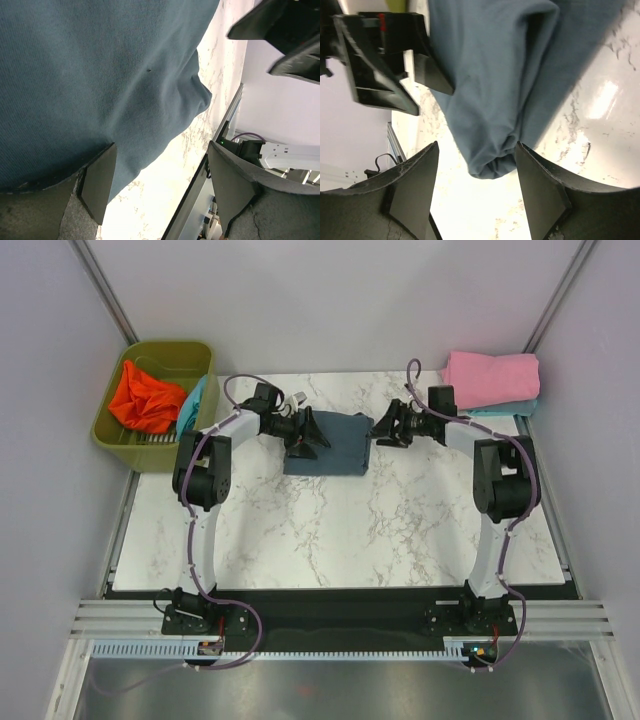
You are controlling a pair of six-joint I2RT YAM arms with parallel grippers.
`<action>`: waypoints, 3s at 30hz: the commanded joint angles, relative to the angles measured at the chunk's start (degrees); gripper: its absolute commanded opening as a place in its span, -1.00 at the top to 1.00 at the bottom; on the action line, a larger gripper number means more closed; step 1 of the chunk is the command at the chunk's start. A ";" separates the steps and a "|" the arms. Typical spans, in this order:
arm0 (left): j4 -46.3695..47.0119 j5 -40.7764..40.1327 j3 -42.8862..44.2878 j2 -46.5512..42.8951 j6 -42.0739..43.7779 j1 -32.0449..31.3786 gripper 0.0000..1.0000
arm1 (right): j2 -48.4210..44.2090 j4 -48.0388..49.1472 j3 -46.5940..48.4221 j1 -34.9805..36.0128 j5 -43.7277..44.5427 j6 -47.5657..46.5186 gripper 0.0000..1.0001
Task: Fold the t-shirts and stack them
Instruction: Neatly place the folded tshirt to the corner
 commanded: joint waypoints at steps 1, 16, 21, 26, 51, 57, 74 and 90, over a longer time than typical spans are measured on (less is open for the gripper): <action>-0.37 1.55 -0.21 -4.01 1.71 -0.61 -0.61 | 3.20 -1.48 0.71 0.77 -0.06 -2.78 -0.42; -0.02 1.03 -1.61 -5.42 1.44 -1.58 -0.61 | 16.04 0.36 9.68 1.03 0.64 -1.21 -0.46; -0.02 0.50 -2.05 -5.42 1.80 -1.58 -0.61 | 18.06 1.16 11.44 2.00 0.91 0.11 -0.46; 0.07 -0.29 -1.53 -4.45 1.89 -1.93 -0.62 | 17.80 1.51 10.92 2.61 1.26 0.56 -0.46; 0.69 -1.52 0.32 -0.14 0.48 -4.48 -0.61 | 21.58 4.50 11.09 3.84 1.44 5.48 -0.45; 0.69 -1.88 0.67 0.03 0.65 -4.75 -0.61 | 22.46 7.48 9.69 3.84 0.12 8.72 -0.43; 0.25 -3.11 0.58 0.03 1.27 -5.54 -0.61 | 26.32 15.84 8.63 4.11 -2.70 17.43 -0.25; -0.98 -6.18 3.21 -0.76 3.81 -6.15 -0.66 | 22.55 5.60 13.98 3.67 -3.14 4.71 1.00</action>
